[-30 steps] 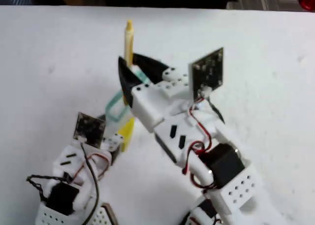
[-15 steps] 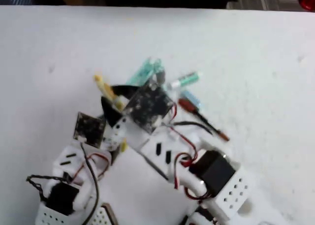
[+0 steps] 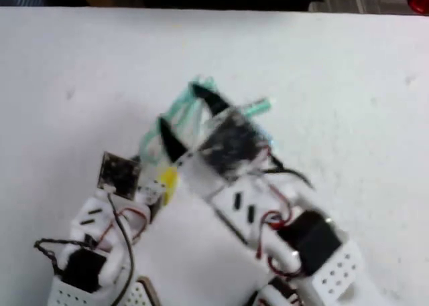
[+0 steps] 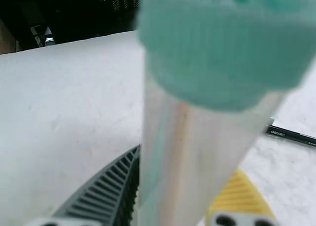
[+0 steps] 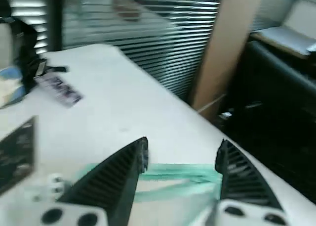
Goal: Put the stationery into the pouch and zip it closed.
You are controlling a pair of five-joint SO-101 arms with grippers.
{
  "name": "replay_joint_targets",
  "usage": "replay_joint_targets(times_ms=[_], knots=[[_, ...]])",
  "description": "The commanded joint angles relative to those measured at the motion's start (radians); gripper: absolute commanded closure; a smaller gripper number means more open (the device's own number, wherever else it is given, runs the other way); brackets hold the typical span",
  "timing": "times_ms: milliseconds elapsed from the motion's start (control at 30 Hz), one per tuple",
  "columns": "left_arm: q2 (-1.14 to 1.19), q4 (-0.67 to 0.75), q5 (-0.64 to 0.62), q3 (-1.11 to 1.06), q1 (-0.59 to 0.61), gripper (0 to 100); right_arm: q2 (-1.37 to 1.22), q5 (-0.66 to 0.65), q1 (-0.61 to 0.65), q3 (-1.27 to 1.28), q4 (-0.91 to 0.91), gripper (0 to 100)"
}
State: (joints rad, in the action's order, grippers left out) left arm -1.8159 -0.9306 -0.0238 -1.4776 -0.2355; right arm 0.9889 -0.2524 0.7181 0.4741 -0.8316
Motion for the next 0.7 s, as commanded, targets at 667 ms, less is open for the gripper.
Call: replay_joint_targets(times_ms=[667], knots=[[0.008, 0.055, -0.127, 0.029, 0.179, 79, -0.897, -0.281, -0.547, -0.292, -0.03, 79.2]])
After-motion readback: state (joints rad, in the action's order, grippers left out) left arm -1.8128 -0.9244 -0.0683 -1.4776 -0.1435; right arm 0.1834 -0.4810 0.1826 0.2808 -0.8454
